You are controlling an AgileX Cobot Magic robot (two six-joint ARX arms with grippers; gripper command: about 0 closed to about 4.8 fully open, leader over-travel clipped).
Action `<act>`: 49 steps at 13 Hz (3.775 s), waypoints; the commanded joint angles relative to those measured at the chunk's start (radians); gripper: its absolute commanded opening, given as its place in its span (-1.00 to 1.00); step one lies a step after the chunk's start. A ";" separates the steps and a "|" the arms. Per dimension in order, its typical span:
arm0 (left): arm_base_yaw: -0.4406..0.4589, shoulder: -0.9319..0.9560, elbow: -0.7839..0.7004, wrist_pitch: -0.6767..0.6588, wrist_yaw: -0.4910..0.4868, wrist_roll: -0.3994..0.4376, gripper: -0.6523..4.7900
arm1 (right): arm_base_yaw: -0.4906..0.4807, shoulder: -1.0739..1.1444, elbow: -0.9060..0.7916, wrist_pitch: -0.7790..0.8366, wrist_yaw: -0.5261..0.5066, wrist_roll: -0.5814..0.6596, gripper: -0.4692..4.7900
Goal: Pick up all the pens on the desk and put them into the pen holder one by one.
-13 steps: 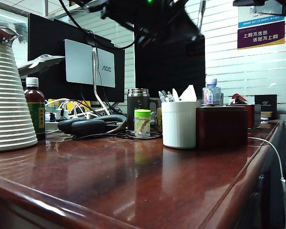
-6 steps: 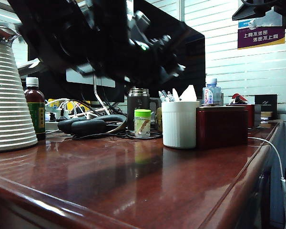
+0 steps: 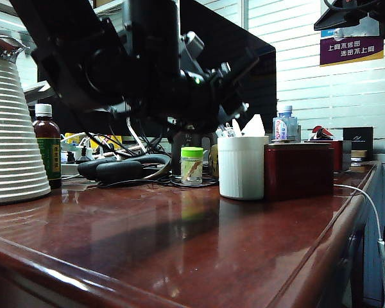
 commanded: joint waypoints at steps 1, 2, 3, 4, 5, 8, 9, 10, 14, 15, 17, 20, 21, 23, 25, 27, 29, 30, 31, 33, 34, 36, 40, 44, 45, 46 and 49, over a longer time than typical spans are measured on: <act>-0.002 0.037 0.001 0.011 -0.002 0.020 -0.78 | 0.001 0.000 0.003 0.010 -0.006 -0.003 0.21; -0.002 0.054 0.001 0.026 -0.002 0.031 -0.78 | 0.001 0.000 0.003 0.010 -0.009 -0.003 0.21; -0.001 0.055 0.001 0.025 -0.002 0.057 -0.78 | 0.001 0.002 0.003 0.010 -0.009 -0.003 0.21; 0.002 0.055 0.001 0.018 -0.003 0.060 -0.78 | 0.002 0.007 0.003 0.008 -0.009 -0.003 0.21; 0.002 0.055 0.001 0.023 -0.043 0.073 -0.78 | 0.002 0.008 0.003 0.007 -0.010 -0.003 0.21; 0.002 0.071 0.002 0.021 -0.064 0.080 -0.78 | 0.003 0.008 0.003 0.003 -0.013 -0.003 0.21; 0.002 0.083 0.002 0.018 -0.064 0.080 -0.78 | 0.003 0.008 0.003 0.003 -0.013 -0.003 0.21; 0.001 0.088 0.002 0.037 -0.061 0.080 -0.78 | 0.003 0.008 0.003 0.003 -0.029 -0.003 0.21; 0.000 0.049 0.000 0.130 0.034 0.109 -0.78 | 0.021 0.008 0.003 0.004 -0.080 -0.002 0.21; 0.000 0.020 0.000 0.105 0.098 0.130 -0.78 | 0.043 0.013 0.005 0.005 -0.080 -0.002 0.21; 0.000 -0.018 0.000 0.019 0.203 0.132 -0.78 | 0.085 0.051 0.013 0.002 -0.121 0.002 0.23; 0.002 -0.061 0.000 -0.098 0.265 0.142 -0.78 | 0.105 0.134 0.029 -0.053 -0.201 0.012 0.38; 0.002 -0.066 0.000 -0.114 0.307 0.180 -0.78 | 0.105 0.151 0.029 -0.058 -0.241 0.012 0.38; 0.001 -0.066 0.000 -0.128 0.346 0.185 -0.78 | 0.107 0.177 0.029 -0.058 -0.263 0.013 0.38; 0.001 -0.066 0.000 -0.128 0.339 0.186 -0.78 | 0.107 0.198 0.030 -0.064 -0.282 0.036 0.38; 0.001 -0.066 0.003 -0.105 0.339 0.240 -0.78 | 0.119 0.212 0.032 -0.064 -0.304 0.040 0.30; 0.001 -0.066 0.003 -0.093 0.339 0.241 -0.78 | 0.152 0.218 0.033 -0.064 -0.319 0.043 -0.08; 0.001 -0.066 0.003 -0.093 0.340 0.241 -0.78 | 0.156 0.220 0.033 -0.064 -0.323 0.043 -0.40; 0.001 -0.066 0.003 -0.094 0.342 0.241 -0.78 | 0.156 0.220 0.033 -0.050 -0.323 0.042 -0.76; 0.001 -0.066 0.003 -0.097 0.343 0.241 -0.78 | 0.156 0.220 0.034 0.023 -0.320 0.042 -0.85; 0.001 -0.066 0.003 -0.109 0.343 0.241 -0.78 | 0.156 0.220 0.034 0.064 -0.303 0.041 -0.85; 0.019 -0.078 0.002 -0.158 0.344 0.240 -0.78 | 0.156 0.241 0.040 0.135 -0.297 0.041 -0.85; 0.119 -0.229 0.000 -0.616 0.286 0.419 -0.78 | 0.203 0.366 0.105 0.187 -0.299 0.031 -0.85; 0.151 -0.290 -0.032 -0.706 0.300 0.450 -0.78 | 0.282 0.459 0.105 0.257 -0.201 -0.081 -0.85; 0.151 -0.290 -0.032 -0.721 0.301 0.458 -0.78 | 0.282 0.483 0.105 0.253 -0.194 -0.081 -0.85; 0.151 -0.290 -0.037 -0.724 0.301 0.466 -0.78 | 0.282 0.492 0.103 0.250 -0.178 -0.082 -0.85; 0.151 -0.290 -0.042 -0.723 0.301 0.473 -0.78 | 0.281 0.495 0.103 0.270 -0.150 -0.120 -0.85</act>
